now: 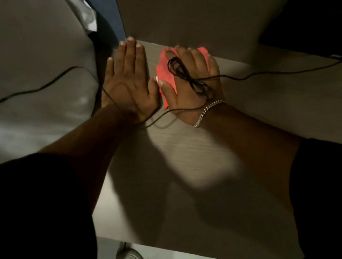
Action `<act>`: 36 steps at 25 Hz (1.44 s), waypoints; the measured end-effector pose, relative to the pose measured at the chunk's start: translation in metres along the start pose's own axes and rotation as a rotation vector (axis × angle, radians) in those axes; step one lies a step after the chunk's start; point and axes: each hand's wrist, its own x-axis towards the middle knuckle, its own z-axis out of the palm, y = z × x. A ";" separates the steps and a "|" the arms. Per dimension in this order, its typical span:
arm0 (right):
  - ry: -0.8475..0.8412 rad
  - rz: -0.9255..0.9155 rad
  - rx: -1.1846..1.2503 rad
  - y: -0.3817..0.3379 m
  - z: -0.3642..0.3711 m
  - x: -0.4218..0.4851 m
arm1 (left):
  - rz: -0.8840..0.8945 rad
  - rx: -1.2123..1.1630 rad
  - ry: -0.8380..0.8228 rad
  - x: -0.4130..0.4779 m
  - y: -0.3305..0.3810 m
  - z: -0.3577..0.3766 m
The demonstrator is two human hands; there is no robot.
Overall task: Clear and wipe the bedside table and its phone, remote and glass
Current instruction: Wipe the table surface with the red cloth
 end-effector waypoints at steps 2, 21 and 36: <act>0.005 -0.001 0.022 -0.006 0.006 0.005 | 0.014 -0.038 -0.002 0.000 -0.002 0.001; -0.232 -0.133 -0.024 -0.084 -0.020 -0.077 | -0.137 -0.013 0.014 -0.200 -0.009 0.008; -0.129 0.092 0.054 0.032 -0.053 -0.189 | -0.285 -0.013 -0.013 -0.234 0.094 0.021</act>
